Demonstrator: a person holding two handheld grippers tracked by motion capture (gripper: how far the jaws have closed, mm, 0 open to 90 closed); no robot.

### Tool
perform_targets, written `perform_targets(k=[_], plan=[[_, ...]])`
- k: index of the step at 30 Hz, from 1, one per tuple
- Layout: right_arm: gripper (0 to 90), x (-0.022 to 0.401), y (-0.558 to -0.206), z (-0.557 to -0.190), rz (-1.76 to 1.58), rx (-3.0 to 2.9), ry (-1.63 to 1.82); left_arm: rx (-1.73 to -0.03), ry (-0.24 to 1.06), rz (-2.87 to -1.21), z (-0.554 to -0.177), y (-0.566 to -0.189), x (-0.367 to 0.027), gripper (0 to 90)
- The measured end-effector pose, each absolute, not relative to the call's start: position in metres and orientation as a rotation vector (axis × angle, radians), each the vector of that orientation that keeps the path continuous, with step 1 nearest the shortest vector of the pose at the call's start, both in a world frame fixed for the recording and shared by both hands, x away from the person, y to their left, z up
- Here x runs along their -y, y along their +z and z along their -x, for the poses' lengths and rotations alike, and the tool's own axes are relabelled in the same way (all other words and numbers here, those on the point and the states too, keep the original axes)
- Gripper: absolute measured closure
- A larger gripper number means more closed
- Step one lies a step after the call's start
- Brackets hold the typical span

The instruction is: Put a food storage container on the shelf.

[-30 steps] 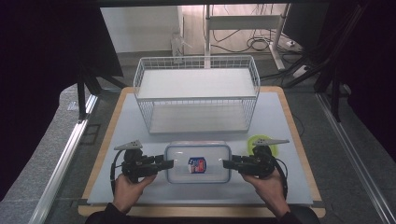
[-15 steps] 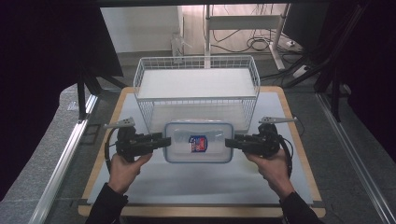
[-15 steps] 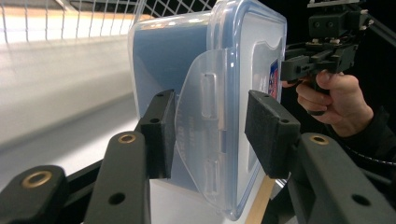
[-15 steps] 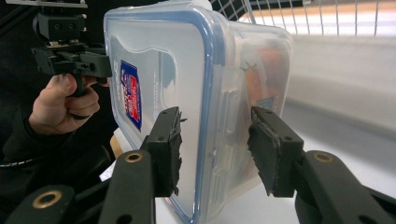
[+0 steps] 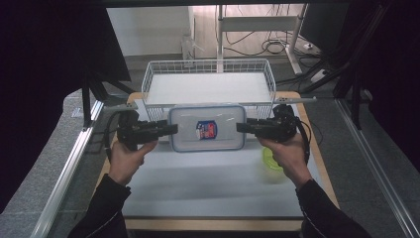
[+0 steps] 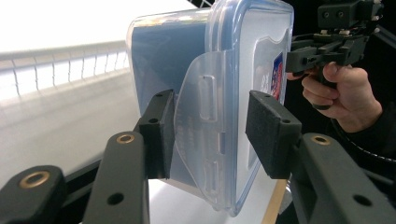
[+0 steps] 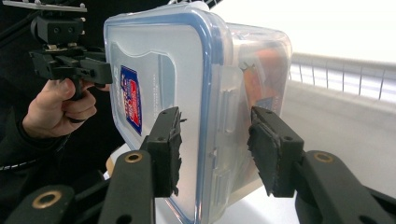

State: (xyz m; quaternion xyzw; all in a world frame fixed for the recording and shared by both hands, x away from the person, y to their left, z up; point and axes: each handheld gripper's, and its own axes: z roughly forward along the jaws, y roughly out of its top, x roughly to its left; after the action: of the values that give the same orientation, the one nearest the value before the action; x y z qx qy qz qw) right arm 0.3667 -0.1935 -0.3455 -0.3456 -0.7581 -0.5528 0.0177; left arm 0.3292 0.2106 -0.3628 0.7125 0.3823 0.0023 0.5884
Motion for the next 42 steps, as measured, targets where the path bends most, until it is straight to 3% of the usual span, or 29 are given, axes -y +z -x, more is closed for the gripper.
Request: perform_targets(k=[17, 30, 42], plan=[[54.6, 0.188, -0.3, -0.423, 1.067, 2.319, -1.801, -0.87, 0.032, -1.665, -0.389, -0.312, -0.217, 54.0], [54.4, 0.186, -0.292, -0.467, 1.126, 2.288, -1.823, -0.903, -0.002, -1.656, -0.437, -0.311, -0.218, 53.6], [53.9, 0.182, -0.301, -0.485, 1.171, 2.301, -1.778, -0.942, 0.013, -1.672, -0.453, -0.317, -0.216, 51.5]])
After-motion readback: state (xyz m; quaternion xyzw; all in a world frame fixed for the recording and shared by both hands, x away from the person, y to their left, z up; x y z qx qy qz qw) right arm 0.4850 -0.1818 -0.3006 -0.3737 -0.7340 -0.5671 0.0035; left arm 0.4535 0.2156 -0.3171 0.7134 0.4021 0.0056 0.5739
